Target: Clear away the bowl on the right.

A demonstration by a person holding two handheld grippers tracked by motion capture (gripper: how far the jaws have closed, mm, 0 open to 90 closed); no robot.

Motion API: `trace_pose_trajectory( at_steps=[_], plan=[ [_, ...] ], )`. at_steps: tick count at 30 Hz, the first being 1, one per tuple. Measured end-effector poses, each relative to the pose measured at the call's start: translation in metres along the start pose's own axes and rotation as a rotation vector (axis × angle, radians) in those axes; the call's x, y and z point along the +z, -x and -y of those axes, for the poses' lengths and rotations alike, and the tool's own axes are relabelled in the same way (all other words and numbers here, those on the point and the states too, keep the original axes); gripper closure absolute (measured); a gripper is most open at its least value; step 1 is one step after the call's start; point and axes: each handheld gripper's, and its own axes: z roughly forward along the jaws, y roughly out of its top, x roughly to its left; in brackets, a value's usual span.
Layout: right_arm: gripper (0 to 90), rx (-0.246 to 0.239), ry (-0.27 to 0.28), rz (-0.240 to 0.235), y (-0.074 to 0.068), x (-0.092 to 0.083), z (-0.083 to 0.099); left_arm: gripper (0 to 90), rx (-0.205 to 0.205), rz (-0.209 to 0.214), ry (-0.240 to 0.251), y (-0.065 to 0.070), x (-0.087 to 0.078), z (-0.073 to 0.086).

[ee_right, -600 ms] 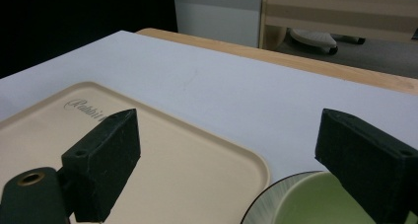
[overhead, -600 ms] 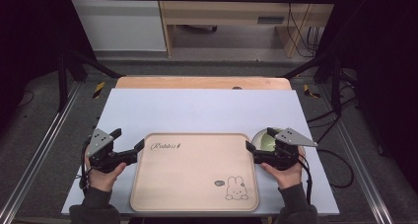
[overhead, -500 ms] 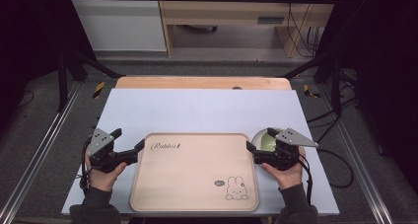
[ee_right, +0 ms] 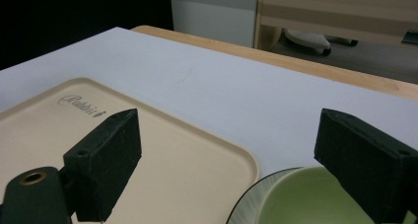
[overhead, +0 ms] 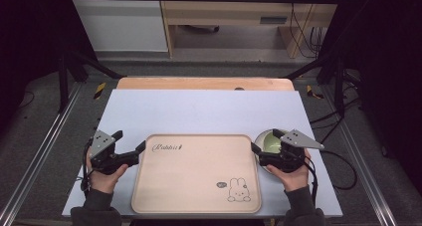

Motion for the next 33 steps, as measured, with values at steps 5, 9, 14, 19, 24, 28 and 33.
trace_pose_trajectory(
  at_steps=[5, 9, 14, 19, 24, 28, 33],
  plan=[
    [11.3, 0.003, -0.002, 0.014, 0.004, -0.004, -0.001, 11.5, 0.005, 0.000, 0.001, 0.001, 0.000, 0.000],
    [11.3, 0.009, -0.002, 0.028, 0.008, -0.005, 0.000, 11.5, 0.004, -0.001, -0.001, 0.001, 0.001, 0.000],
    [11.3, 0.018, 0.005, 0.043, 0.013, -0.010, -0.001, 11.6, 0.010, 0.000, -0.007, 0.001, 0.001, 0.000],
    [12.9, 0.017, 0.002, 0.072, 0.019, -0.016, -0.002, 11.6, 0.010, 0.002, -0.011, 0.002, 0.002, 0.001],
    [14.0, 0.035, 0.001, 0.100, 0.027, -0.022, -0.002, 11.5, 0.011, 0.003, -0.011, 0.002, 0.002, 0.001],
    [14.5, 0.047, 0.001, 0.118, 0.033, -0.027, -0.001, 11.6, 0.014, 0.003, -0.015, 0.003, 0.003, 0.001],
    [14.9, 0.041, -0.006, 0.139, 0.037, -0.029, 0.000, 11.6, 0.014, 0.003, -0.017, 0.002, 0.003, 0.002]
  ],
)
